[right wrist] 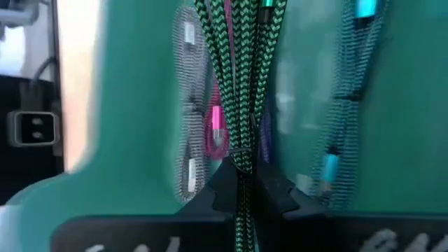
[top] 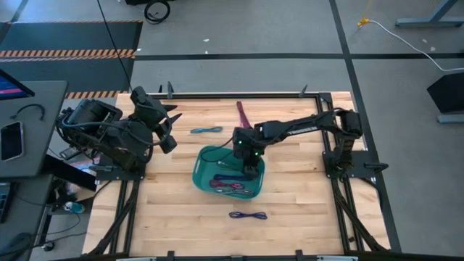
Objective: Pick and place USB-C Cables
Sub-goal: Put the green charger cable into the blue bin
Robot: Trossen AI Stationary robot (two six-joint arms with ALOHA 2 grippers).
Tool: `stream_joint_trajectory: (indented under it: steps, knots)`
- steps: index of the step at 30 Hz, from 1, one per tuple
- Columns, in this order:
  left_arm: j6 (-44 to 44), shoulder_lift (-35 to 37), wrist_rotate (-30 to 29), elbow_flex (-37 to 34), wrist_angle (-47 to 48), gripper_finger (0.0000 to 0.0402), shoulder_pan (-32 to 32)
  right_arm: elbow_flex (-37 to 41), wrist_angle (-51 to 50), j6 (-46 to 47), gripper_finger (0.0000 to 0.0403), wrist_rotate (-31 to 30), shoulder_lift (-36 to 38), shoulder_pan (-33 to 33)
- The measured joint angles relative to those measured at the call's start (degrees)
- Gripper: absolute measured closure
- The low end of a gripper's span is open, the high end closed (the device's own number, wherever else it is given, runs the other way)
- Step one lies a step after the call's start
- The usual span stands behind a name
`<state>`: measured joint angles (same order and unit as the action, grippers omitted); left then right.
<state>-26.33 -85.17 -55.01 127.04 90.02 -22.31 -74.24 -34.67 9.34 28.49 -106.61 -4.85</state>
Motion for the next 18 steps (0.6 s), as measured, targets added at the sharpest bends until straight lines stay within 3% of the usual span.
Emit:
stream_joint_trajectory:
  steps: [18]
  knots:
    - [0.0,0.0,0.0,0.0,0.0,0.0280,0.0,-1.1,-0.1,-1.8,0.0380,-2.2,-0.3,0.5]
